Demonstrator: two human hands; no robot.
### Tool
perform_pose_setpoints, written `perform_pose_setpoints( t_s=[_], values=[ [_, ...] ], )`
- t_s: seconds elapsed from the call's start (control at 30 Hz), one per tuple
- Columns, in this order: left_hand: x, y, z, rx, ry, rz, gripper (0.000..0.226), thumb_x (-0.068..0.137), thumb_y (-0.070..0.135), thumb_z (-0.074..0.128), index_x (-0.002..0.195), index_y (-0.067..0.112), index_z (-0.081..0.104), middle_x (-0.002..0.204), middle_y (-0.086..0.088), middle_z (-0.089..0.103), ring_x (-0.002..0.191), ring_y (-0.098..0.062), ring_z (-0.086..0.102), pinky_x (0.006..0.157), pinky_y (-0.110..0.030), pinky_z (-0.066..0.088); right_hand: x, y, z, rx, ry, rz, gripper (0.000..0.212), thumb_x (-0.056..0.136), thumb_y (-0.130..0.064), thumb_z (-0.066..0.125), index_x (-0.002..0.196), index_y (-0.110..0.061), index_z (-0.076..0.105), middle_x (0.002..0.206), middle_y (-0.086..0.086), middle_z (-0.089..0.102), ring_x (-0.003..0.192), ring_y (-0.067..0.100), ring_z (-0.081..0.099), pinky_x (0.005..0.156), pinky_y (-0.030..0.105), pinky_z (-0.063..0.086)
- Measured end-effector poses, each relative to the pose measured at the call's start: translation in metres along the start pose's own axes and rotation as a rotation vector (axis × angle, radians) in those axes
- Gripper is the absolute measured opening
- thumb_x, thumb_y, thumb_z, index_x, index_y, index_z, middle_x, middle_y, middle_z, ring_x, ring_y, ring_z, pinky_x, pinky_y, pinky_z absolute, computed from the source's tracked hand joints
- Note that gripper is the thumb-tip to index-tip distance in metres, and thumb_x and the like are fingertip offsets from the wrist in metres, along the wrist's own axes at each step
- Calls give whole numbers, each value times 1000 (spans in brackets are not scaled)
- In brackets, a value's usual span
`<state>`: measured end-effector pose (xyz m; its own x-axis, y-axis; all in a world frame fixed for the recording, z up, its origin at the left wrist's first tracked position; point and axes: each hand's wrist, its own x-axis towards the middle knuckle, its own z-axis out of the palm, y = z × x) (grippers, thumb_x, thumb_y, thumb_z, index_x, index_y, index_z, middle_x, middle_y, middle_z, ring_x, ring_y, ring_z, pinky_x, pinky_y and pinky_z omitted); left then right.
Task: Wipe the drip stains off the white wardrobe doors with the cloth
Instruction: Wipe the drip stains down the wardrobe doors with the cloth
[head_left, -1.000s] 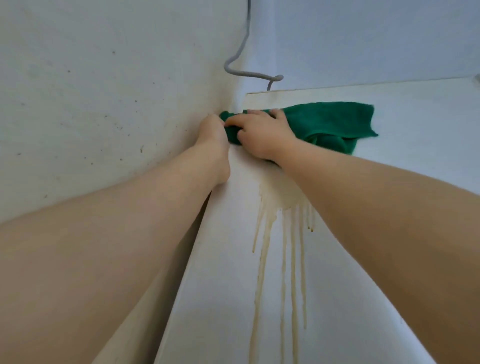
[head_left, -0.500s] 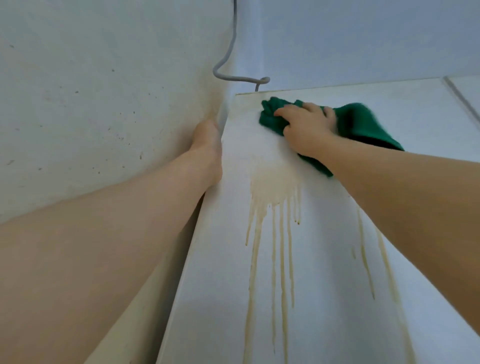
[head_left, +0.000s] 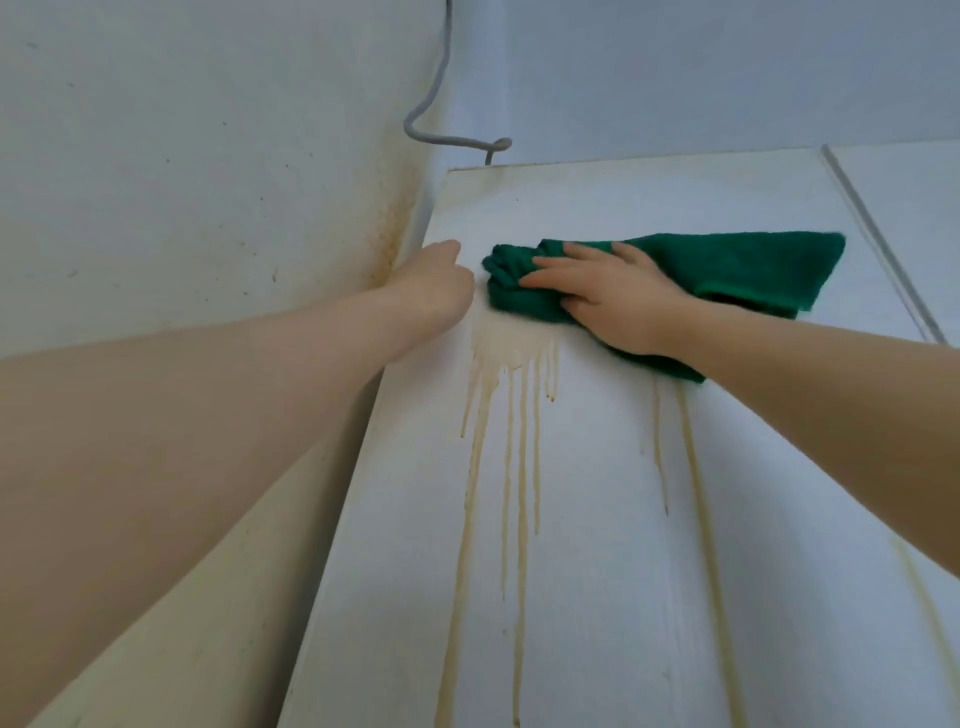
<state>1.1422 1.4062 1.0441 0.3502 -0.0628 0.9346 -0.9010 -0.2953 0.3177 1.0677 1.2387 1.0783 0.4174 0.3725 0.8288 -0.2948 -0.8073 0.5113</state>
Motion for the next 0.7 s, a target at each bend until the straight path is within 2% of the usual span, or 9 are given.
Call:
perform_pose_setpoints(
  t_s=[0.07, 0.13, 0.27, 0.3, 0.43, 0.47, 0.57, 0.6, 0.7],
  values=[
    [-5, -9, -1, 76, -30, 76, 47, 103, 14, 25, 149, 11, 16, 157, -2, 13, 143, -18, 14, 111, -23, 15, 1, 16, -9, -22, 80, 215, 49, 100, -14, 29, 145, -34, 28, 156, -12, 17, 144, 15, 10, 114, 44, 4],
    [-14, -16, -3, 176, -59, 102, 49, 102, 12, 26, 149, 10, 14, 157, -4, 11, 144, -18, 12, 110, -24, 16, -3, 19, -10, -50, 126, 358, 50, 99, -16, 30, 146, -33, 25, 156, -9, 15, 144, 18, 8, 114, 49, 4],
    [-35, -29, 8, 385, -190, 97, 50, 98, 3, 26, 148, 7, 17, 156, -5, 14, 142, -18, 16, 109, -24, 19, -23, -7, -3, -53, -46, -67, 49, 98, -17, 36, 143, -37, 30, 154, -16, 18, 143, 10, 7, 114, 39, 1],
    [-38, -33, 13, 429, -204, 124, 52, 98, 3, 25, 149, 7, 13, 157, -3, 9, 143, -16, 12, 111, -25, 17, -25, -5, -4, -46, -61, -83, 48, 99, -18, 35, 143, -37, 30, 154, -17, 18, 143, 9, 7, 114, 37, 1],
    [-50, -47, 16, 476, -195, 169, 54, 102, 12, 23, 150, 11, 0, 158, 2, -7, 145, -12, -5, 114, -25, 4, -29, -2, -7, -57, 63, 299, 49, 100, -22, 30, 147, -35, 22, 157, -10, 10, 144, 16, 4, 115, 43, 2],
    [-51, -50, 17, 476, -184, 173, 53, 103, 15, 22, 150, 11, -1, 158, 2, -8, 145, -13, -6, 114, -25, 2, -33, -13, -2, -60, 46, 266, 49, 100, -23, 29, 147, -36, 19, 158, -10, 7, 145, 17, 2, 115, 44, -1],
    [-52, -53, 20, 465, -151, 214, 53, 103, 16, 23, 150, 10, 1, 158, 0, -5, 145, -13, -4, 113, -23, 3, -51, -40, 15, -81, -43, -77, 48, 101, -24, 27, 146, -38, 20, 156, -16, 6, 145, 12, 0, 114, 37, -4],
    [-52, -55, 20, 455, -152, 214, 52, 103, 16, 23, 150, 10, 1, 158, 0, -5, 145, -13, -5, 113, -23, 3, -49, -40, 16, -65, -29, -91, 48, 101, -23, 28, 146, -38, 21, 156, -16, 8, 145, 12, 2, 114, 35, -3],
    [-51, -57, 21, 433, -163, 195, 52, 103, 15, 20, 150, 12, -2, 158, 1, -9, 144, -14, -9, 114, -25, 1, -25, -25, 6, -8, 82, 256, 49, 101, -19, 30, 146, -35, 23, 157, -10, 12, 145, 17, 5, 114, 40, 0]
  ],
)
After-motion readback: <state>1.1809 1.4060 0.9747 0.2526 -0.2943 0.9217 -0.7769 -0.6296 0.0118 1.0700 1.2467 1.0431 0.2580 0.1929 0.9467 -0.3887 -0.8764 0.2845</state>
